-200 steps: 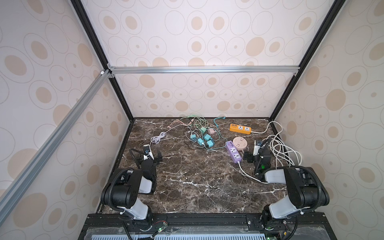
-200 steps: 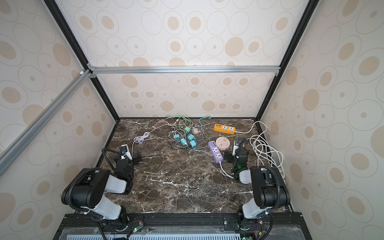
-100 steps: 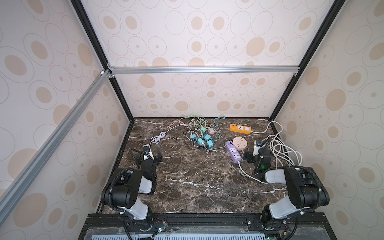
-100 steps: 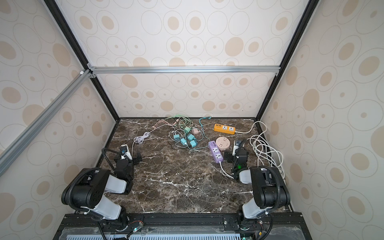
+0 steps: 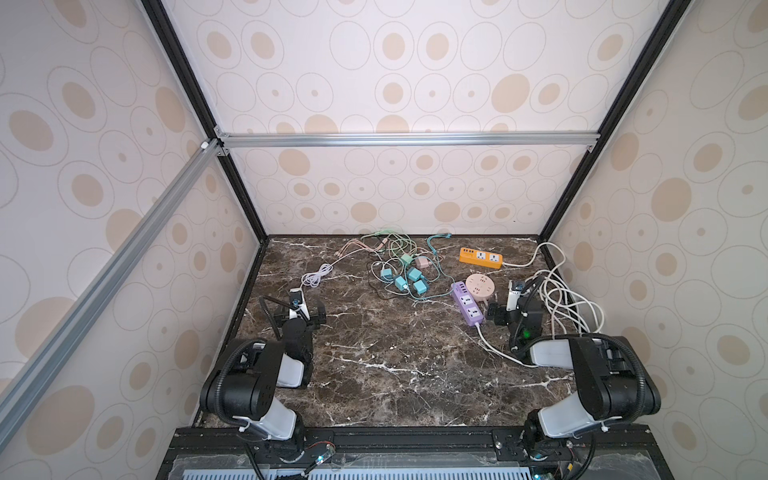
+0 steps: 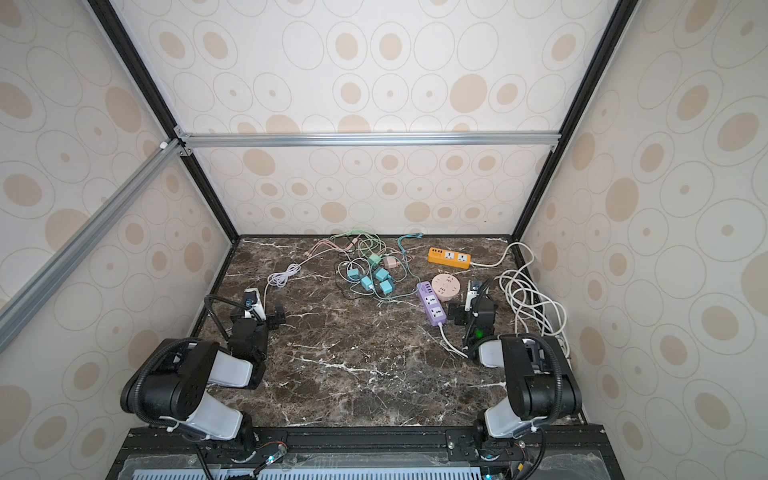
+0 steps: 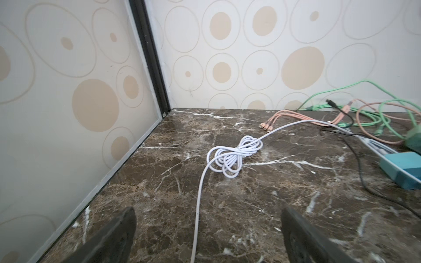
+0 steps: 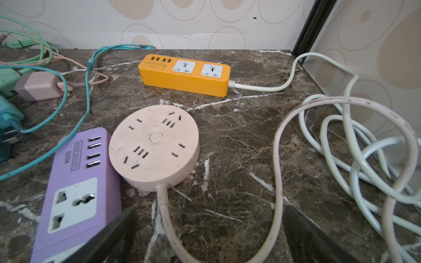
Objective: Insert the plug
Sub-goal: 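Reach right gripper to the orange power strip while left reaches toward teal chargers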
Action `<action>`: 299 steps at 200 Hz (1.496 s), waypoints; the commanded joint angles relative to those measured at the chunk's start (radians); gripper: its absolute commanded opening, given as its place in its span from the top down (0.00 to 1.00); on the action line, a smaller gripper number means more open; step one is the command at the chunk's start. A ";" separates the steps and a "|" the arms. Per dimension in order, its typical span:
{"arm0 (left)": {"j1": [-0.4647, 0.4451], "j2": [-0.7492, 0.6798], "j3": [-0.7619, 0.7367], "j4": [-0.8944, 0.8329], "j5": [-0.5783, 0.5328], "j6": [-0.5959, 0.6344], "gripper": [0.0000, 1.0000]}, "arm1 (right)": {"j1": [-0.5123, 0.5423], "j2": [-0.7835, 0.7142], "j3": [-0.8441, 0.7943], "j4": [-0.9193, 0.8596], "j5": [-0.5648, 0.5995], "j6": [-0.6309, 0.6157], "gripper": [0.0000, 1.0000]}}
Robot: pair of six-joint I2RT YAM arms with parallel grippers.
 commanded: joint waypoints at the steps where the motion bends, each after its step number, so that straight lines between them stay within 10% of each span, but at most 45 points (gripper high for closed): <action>1: -0.020 -0.146 0.050 -0.142 -0.025 0.045 0.02 | 0.007 -0.114 0.041 -0.149 0.006 0.013 0.00; 71: -0.065 -0.444 0.125 -0.396 -0.093 -0.331 0.02 | 0.004 -0.289 0.255 -0.781 0.220 0.306 0.00; 101: -0.064 -0.462 0.232 -0.667 -0.127 -0.491 0.01 | -0.035 -0.244 0.354 -0.974 0.078 0.413 0.00; 155: -0.066 -0.341 0.429 -1.036 -0.065 -0.617 0.02 | -0.057 0.014 0.672 -1.201 -0.150 0.511 0.00; 299: -0.176 -0.194 0.552 -1.059 0.177 -0.635 0.02 | -0.112 0.870 1.739 -1.394 -0.262 0.496 0.04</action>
